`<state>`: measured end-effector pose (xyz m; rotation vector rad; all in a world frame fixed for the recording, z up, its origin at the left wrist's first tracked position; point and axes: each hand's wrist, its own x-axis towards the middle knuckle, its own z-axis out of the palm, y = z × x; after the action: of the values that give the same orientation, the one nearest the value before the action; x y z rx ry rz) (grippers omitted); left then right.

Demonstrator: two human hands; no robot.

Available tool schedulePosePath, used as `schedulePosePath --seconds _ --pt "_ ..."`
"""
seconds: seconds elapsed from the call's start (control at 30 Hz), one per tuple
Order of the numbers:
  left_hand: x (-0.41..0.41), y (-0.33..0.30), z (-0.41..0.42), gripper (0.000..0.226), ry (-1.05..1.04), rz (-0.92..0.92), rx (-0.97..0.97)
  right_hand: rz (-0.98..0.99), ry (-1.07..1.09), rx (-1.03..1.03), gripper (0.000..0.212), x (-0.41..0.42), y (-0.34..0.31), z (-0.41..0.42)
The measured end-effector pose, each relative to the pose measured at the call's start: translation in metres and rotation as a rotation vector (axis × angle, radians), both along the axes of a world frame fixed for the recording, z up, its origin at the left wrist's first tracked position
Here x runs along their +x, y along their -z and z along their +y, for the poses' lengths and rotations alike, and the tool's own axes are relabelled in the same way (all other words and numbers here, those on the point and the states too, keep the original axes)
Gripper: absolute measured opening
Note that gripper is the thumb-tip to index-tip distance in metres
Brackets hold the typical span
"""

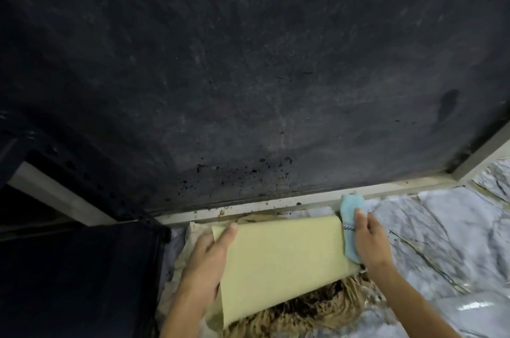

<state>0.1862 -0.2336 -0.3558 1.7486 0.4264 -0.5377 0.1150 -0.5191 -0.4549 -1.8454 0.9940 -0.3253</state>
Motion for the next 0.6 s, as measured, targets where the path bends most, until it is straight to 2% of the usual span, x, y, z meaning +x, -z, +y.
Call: schedulePosePath --seconds 0.03,0.1,0.2,0.27,0.33,0.43,0.53,0.6 --pt "-0.016 -0.006 0.0 0.032 0.023 -0.065 0.055 -0.054 0.026 -0.021 0.036 -0.002 -0.01 0.0" --pt "-0.047 -0.014 0.001 0.04 0.111 -0.159 0.18 -0.186 0.039 -0.044 0.038 -0.005 -0.035 0.003" --pt "-0.076 -0.017 0.003 0.02 0.094 -0.159 0.145 -0.327 -0.027 -0.044 0.037 -0.008 -0.078 0.024" --pt "-0.087 -0.013 0.0 0.02 0.087 -0.127 0.109 -0.348 -0.147 -0.051 0.032 -0.008 -0.097 0.048" --pt "-0.09 -0.013 -0.005 0.014 0.102 -0.096 0.042 -0.317 -0.309 0.028 0.034 -0.009 -0.102 0.077" --pt "-0.08 -0.016 -0.009 0.035 0.141 -0.11 -0.055 -0.225 -0.567 0.075 0.035 -0.006 -0.091 0.123" --pt "-0.066 -0.012 -0.009 0.027 0.147 -0.113 -0.072 -0.061 -0.763 -0.177 0.046 0.001 -0.074 0.153" --pt "-0.058 -0.006 -0.002 0.029 0.145 -0.101 -0.097 0.032 -0.849 -0.239 0.052 0.01 -0.07 0.159"
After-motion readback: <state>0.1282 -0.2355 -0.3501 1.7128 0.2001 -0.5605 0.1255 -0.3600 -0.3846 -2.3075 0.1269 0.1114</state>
